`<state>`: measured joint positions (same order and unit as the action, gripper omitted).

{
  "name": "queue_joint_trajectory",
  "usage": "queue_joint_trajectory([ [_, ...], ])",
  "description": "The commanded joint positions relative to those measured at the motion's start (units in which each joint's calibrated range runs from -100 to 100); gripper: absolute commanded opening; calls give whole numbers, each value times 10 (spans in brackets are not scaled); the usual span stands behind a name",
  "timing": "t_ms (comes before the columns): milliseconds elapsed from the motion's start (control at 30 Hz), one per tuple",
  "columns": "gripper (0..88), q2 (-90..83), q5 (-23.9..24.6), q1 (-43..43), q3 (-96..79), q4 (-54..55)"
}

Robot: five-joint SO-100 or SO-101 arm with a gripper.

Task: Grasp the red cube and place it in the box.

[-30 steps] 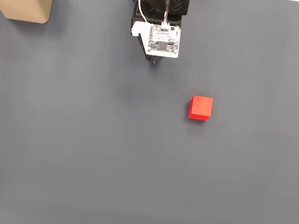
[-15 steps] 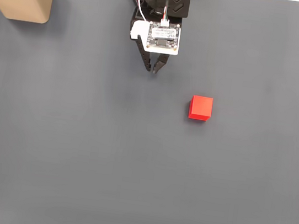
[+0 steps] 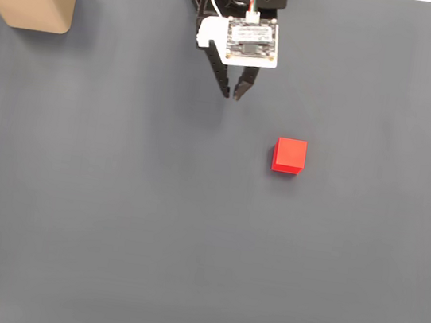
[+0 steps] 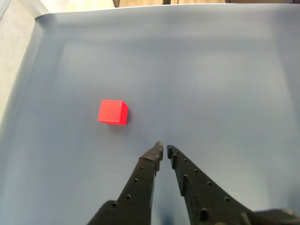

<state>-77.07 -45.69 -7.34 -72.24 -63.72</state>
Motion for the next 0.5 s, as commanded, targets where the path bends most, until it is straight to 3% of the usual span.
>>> queue_joint_trajectory([
  [0, 14, 34, 14, -25, 68, -11],
  [467, 36, 150, 58, -121, 190, -46],
])
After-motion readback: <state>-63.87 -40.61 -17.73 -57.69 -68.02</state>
